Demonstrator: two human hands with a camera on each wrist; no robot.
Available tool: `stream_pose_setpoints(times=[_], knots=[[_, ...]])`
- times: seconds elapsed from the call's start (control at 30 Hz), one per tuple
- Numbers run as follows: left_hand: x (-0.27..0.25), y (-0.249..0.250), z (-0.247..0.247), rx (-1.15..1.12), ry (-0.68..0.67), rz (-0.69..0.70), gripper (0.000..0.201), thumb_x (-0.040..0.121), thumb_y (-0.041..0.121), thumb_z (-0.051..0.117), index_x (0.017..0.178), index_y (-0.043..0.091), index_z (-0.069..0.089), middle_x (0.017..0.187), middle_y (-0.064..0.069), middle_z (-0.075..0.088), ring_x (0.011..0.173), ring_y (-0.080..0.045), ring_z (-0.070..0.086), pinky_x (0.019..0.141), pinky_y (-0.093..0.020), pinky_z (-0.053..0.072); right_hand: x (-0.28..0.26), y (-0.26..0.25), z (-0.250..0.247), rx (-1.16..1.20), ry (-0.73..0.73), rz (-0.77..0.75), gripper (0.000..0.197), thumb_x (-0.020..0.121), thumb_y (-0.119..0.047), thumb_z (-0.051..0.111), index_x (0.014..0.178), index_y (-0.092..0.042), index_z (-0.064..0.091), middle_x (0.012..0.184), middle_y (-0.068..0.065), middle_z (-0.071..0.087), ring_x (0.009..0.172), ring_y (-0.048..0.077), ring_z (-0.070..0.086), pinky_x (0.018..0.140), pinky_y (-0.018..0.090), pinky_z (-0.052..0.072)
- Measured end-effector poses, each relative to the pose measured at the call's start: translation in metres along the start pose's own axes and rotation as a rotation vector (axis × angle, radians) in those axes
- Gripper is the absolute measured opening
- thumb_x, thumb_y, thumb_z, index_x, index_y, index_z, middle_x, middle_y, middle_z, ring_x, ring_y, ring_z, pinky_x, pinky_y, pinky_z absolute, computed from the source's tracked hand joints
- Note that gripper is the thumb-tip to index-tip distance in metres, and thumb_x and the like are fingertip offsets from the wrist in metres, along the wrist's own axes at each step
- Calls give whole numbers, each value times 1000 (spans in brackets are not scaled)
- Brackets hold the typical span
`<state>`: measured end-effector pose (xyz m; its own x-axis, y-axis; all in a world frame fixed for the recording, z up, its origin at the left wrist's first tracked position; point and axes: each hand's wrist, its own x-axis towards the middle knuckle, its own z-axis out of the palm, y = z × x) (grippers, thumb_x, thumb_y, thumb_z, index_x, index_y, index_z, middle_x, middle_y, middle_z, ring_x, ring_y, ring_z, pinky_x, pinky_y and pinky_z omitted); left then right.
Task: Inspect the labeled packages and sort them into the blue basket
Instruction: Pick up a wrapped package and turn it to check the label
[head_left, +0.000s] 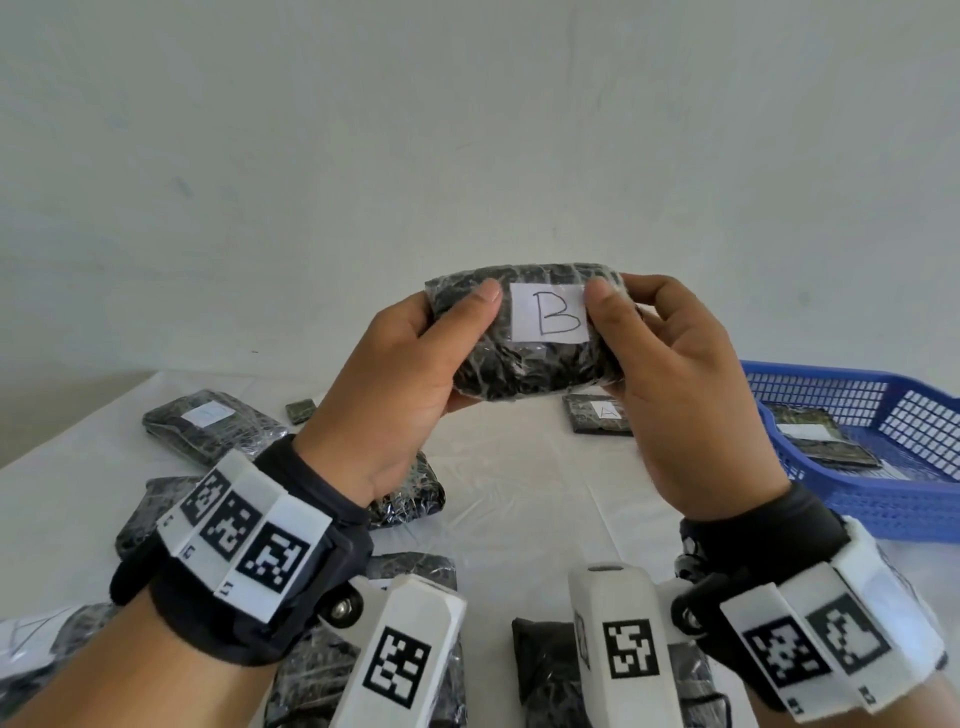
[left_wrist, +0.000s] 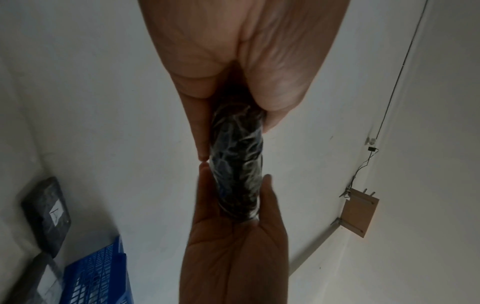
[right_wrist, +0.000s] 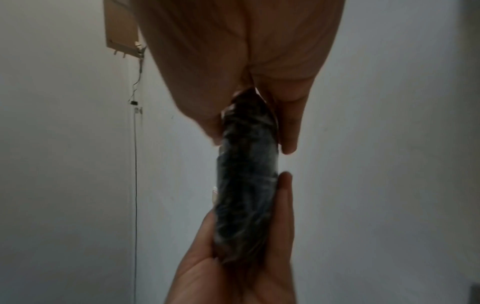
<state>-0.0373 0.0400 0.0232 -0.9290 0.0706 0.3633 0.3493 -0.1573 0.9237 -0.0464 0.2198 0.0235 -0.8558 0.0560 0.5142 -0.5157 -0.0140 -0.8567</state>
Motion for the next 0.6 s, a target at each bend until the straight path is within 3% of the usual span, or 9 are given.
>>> stream_pose_setpoints(times=[0.07,0.13,0.23,0.33,0.4,0.5,0.6], knots=[[1,1,-1,-53,2,-51,27,100,35,57,103,16,76,93,-2,81,86,-12,76,69,-26,62,0,0,-3,-19,-101,25,62,86,-54,74,137,-24,55,122,4,74,110,17,74,99,43,59],[0,2,0,-86,-16,-110,32,102,39,55,102,15,76,93,-5,81,87,-16,77,70,-27,64,0,0,-4,-22,-152,22,73,80,-50,78,144,-28,50,127,3,70,116,18,72,101,37,57],[-1,3,0,-130,-79,-124,35,93,51,61,96,21,77,100,-4,80,98,-19,76,80,-33,65,1,-1,-3,22,-76,7,54,84,-40,79,130,-15,65,119,12,75,112,28,74,101,47,59],[0,0,0,-126,-110,-87,43,87,46,69,117,16,71,112,0,77,112,-16,71,97,-35,59,0,-1,-3,31,0,-1,43,87,-41,80,112,-6,74,107,18,78,106,40,74,100,60,57],[2,-3,1,-142,-74,-51,50,82,44,73,119,11,70,117,-3,77,113,-16,71,97,-32,58,1,-2,-4,39,-13,16,48,87,-49,79,109,-6,75,105,19,79,106,42,74,101,62,55],[3,-5,1,-134,-12,-7,52,76,49,77,112,12,73,115,-7,78,111,-19,73,92,-33,60,3,-3,-11,-7,-147,90,77,72,-71,81,125,-16,67,114,9,79,114,27,74,108,52,52],[3,-4,-1,-101,-5,7,52,76,52,71,110,12,74,112,-7,79,109,-21,74,91,-36,61,2,-7,-14,7,-212,86,73,74,-52,91,133,-19,63,114,10,79,106,16,75,97,35,54]])
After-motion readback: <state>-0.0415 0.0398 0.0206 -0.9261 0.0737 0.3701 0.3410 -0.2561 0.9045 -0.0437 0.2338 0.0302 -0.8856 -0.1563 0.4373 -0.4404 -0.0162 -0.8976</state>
